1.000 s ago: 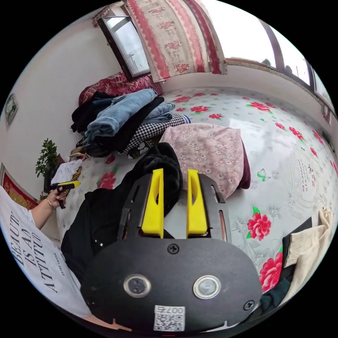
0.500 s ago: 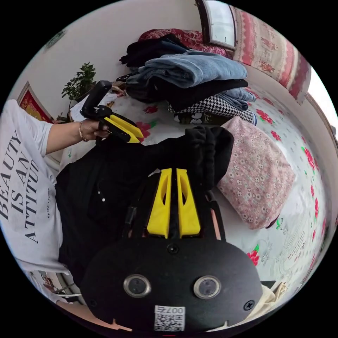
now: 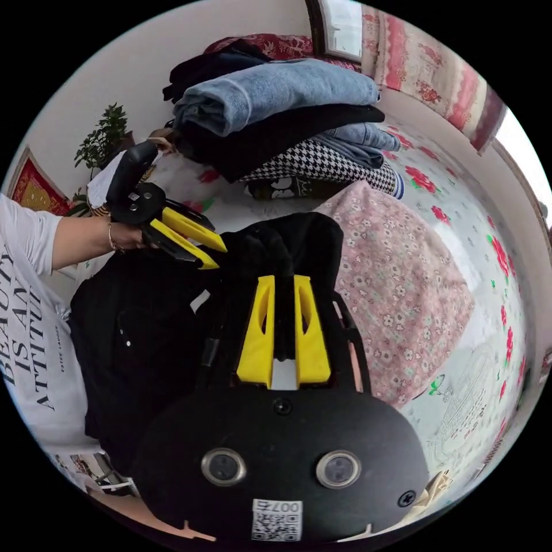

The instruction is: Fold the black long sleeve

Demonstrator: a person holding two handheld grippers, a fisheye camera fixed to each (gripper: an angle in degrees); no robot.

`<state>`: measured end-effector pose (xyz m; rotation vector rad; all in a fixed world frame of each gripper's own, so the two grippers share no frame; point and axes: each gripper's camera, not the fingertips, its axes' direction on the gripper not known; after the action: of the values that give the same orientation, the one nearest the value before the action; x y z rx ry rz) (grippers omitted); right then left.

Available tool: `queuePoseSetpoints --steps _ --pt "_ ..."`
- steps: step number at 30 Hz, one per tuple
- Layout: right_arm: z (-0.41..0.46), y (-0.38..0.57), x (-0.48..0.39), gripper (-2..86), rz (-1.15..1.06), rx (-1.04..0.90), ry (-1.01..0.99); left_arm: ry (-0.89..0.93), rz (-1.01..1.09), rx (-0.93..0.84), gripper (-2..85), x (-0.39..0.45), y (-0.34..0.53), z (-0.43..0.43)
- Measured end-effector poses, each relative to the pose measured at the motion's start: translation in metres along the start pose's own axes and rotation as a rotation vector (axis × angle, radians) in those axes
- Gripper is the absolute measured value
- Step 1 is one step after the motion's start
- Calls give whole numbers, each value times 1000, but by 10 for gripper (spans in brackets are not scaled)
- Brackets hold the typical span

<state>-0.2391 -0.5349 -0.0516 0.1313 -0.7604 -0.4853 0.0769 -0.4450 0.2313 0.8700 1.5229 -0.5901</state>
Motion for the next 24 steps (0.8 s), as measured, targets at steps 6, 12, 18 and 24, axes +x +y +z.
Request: queuePoseSetpoints --steps 6,12,18,24 --pt "-47 15 -118 53 -184 200 905 39 25 170 79 12 23 -38" --pt "13 40 -171 60 -356 92 864 6 -36 170 61 12 44 -53" --pt "-55 32 -144 83 -167 262 201 37 -95 174 61 -9 64 -72" --pt "-68 32 -21 85 263 280 122 132 -140 124 60 -17 60 -61"
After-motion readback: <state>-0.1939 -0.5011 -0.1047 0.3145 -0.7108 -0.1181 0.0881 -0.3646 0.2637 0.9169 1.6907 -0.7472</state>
